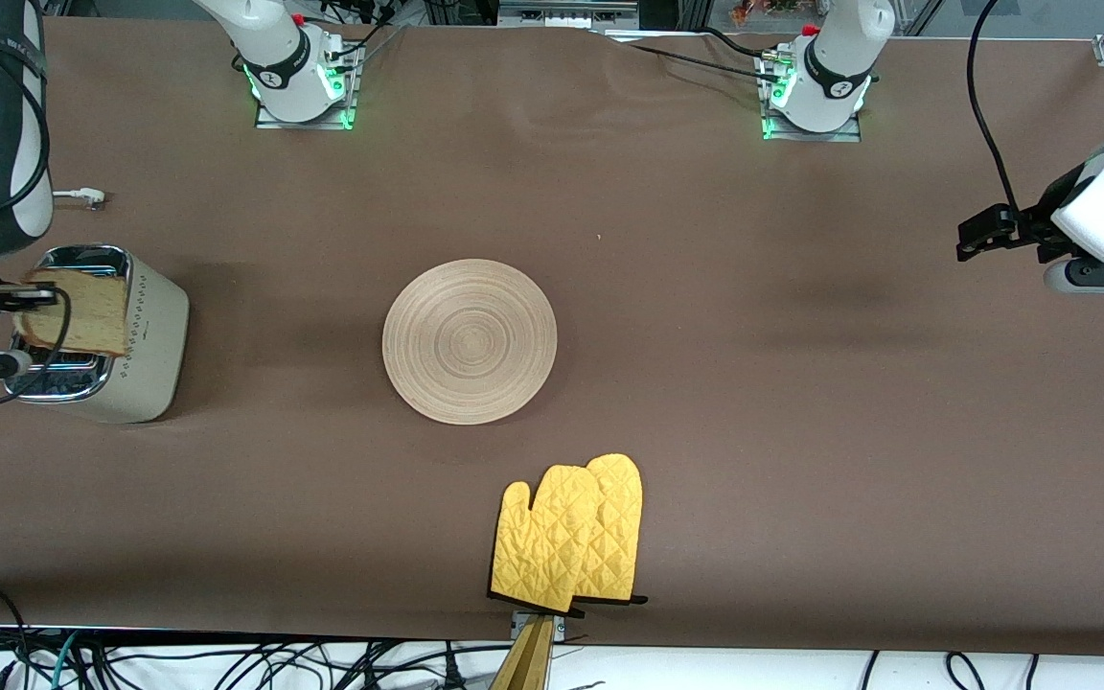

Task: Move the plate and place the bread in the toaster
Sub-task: 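Lift the bread with the right gripper and insert it into the toaster slot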

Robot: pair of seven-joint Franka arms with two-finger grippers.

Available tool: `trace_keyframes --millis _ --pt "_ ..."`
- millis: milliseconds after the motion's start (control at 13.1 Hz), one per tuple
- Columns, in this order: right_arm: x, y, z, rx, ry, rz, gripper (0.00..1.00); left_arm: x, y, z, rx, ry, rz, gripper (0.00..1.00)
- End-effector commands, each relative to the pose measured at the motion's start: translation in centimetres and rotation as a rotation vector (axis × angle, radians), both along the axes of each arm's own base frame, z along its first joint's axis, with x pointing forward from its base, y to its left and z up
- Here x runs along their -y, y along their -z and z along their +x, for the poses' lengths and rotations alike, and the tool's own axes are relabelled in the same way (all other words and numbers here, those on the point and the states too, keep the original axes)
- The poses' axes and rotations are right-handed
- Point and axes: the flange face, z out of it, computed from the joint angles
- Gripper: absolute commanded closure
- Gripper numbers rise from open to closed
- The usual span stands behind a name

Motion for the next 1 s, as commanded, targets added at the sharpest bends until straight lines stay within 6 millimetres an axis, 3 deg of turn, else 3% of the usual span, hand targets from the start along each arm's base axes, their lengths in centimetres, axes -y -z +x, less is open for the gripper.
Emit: trace_keyframes --millis 0,153,536,766,919 --pt "0.6 -1.4 -0.1 -0.015 -0.005 -0.124 1.00 2.5 -1.0 0.1 0.017 0.041 0.068 0.00" --pt "1.1 -0.5 0.2 -0.024 0.013 -0.148 1.00 3.2 -0.9 0.3 0.037 0.060 0.079 0.00" --pt "1.2 4.3 1.3 -0.065 0.047 -0.190 1.00 3.2 -1.1 0.3 0.034 0.054 0.061 0.00" --pt "1.0 5.3 1.6 -0.061 0.045 -0.190 1.00 3.3 -1.2 0.2 0.032 0.051 0.052 0.00" --pt "1.1 7.2 2.0 -0.060 0.033 -0.191 1.00 3.4 -1.4 0.2 0.037 0.048 0.052 0.00"
